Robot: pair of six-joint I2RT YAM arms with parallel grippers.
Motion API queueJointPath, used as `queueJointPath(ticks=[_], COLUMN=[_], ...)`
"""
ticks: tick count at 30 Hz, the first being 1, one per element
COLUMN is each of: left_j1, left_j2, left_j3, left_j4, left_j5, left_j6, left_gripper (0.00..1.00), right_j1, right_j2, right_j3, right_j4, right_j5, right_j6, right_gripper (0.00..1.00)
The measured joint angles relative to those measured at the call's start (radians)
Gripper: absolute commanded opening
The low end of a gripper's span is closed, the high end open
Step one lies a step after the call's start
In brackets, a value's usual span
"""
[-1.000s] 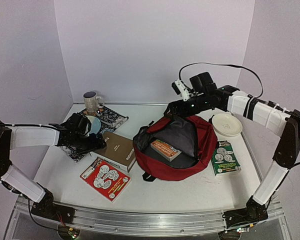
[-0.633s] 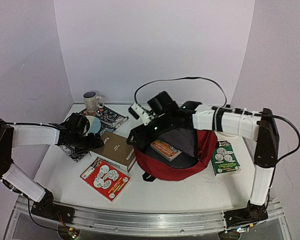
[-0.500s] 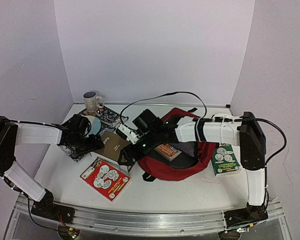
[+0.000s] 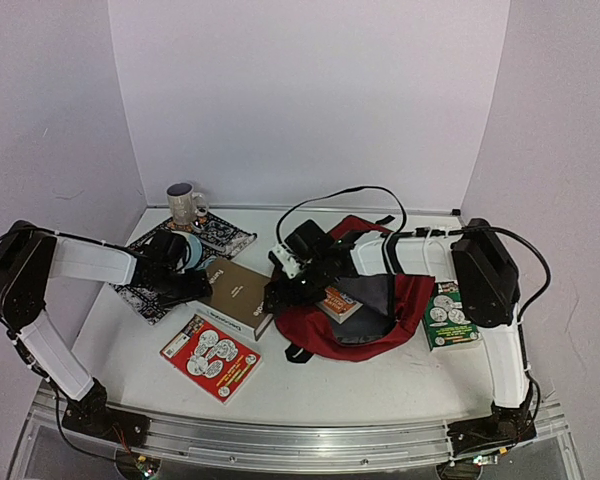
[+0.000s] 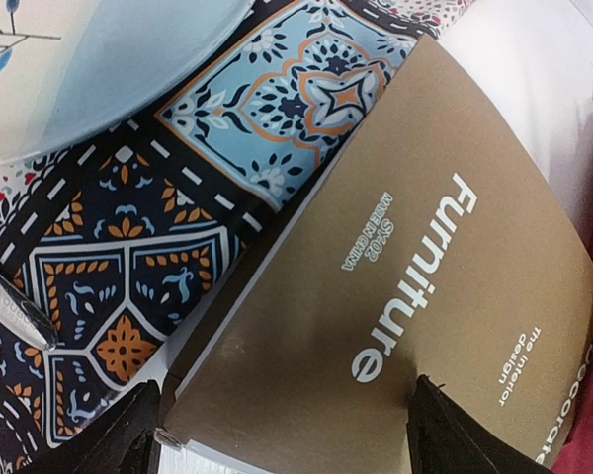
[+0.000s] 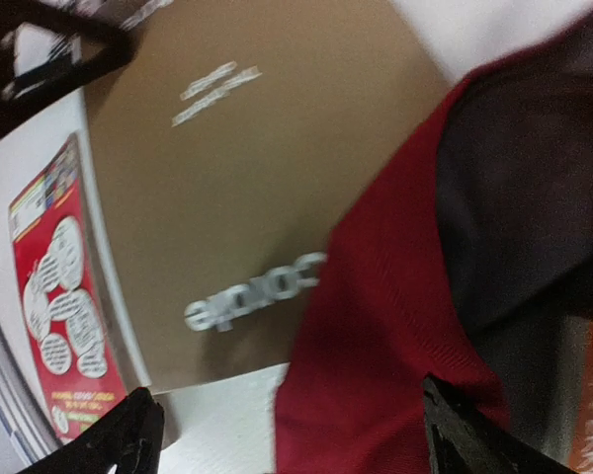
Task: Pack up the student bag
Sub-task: Adjust the student bag at the center of the board, then grab the book at the center of the board.
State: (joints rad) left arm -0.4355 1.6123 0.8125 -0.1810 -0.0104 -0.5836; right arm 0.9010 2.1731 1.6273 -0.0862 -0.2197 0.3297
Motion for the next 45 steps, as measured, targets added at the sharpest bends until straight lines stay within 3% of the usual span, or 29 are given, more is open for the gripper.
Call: queueJointPath(ticks=[8,18,29,38,45], left_j1=[-0.004,-0.027,-0.350,-0.565,-0.645], left_j2=[0.010,-0.078,-0.110,0.091,0.241], left_j3=[0.014,0.041,0.174,0.280,0.350], left_j4=[0.006,-0.117,-0.159,-0.245,-0.314], left_j5=[-0.057,-0.180,-0.318,-0.470,-0.563], left_j6=[0.033,0.102,0.220,0.295,0.305], left_gripper=[0.85,0.89,0.87,0.75,0.64], right_j1=[-0.071,-0.039,-0.027,-0.075,-0.117], right_j2=[0.000,-0.055,-0.296,-0.413,-0.462], right_j3=[-0.033,-0.082,-0.179,-0.291,-0.340], right_j4=[0.006,0.004,0.028,0.031,0.032], right_j5=[0.149,0.169,0.268,0.432,0.471], right_j6=[0.079,0.037,0.026,0.105,0.140], right_gripper=[0.92,0.96,0.98,0.98,0.98])
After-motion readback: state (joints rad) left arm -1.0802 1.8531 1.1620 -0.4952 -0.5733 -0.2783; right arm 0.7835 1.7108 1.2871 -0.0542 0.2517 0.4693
